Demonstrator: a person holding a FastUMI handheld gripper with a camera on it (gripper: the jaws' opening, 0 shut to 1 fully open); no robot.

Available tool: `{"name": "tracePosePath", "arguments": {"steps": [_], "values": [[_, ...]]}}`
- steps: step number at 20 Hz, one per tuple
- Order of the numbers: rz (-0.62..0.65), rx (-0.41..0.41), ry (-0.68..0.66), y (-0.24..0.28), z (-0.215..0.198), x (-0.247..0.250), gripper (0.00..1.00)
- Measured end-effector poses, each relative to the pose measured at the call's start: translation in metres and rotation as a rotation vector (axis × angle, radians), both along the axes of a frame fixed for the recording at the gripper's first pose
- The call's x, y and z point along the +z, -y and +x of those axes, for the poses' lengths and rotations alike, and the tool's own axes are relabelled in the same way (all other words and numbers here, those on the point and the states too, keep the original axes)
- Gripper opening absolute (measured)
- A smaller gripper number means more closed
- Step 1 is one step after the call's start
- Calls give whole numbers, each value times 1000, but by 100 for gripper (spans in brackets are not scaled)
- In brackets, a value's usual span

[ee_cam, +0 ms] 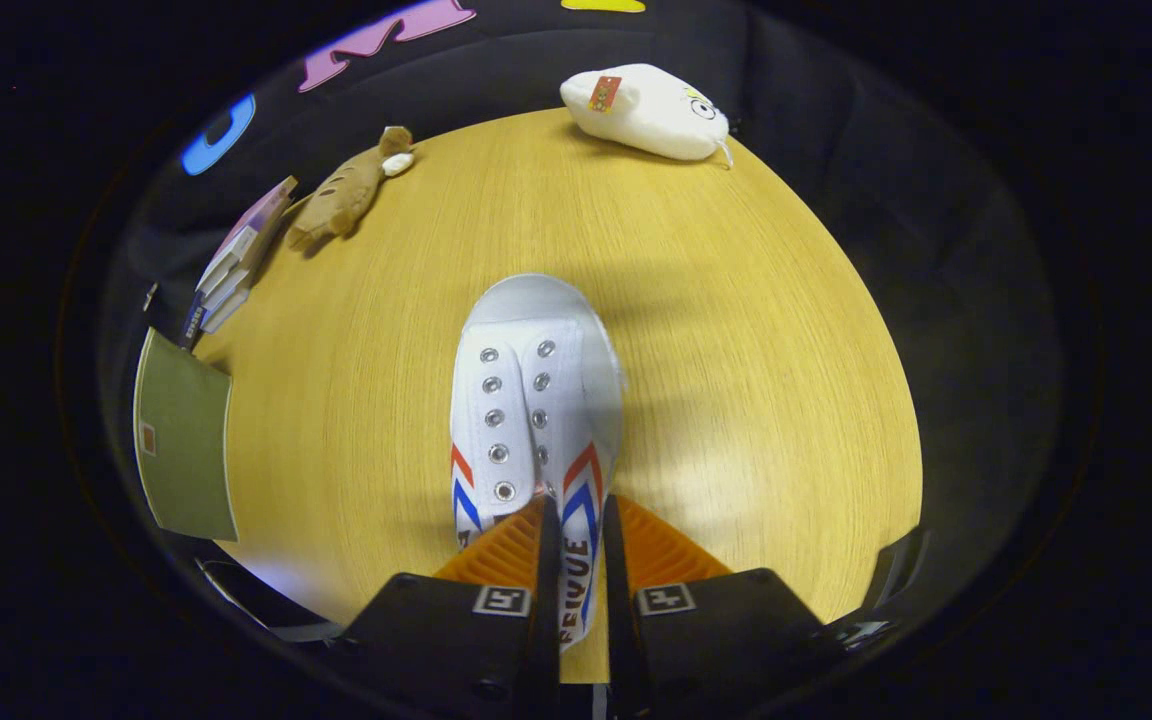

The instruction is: Open the storage box then place both shoes into the box .Put the left shoe in first, then the right shoe, with the right side of both shoes facing outward in a uniform manner.

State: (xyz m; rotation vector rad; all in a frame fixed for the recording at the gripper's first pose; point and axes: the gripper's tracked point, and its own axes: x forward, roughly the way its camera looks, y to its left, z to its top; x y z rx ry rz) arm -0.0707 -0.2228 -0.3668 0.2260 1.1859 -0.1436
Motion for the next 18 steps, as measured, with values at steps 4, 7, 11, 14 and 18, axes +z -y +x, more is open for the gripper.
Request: {"name": "tracePosePath", "arguments": {"steps": [4,7,11,14,18], "values": [[8,-26,10,-1,-3,5,6],[42,-96,23,-12,-4,17,6],[45,-132,67,-41,-16,55,6],[68,-131,100,-77,-15,89,6],[93,-105,179,-131,-1,135,6]]}}
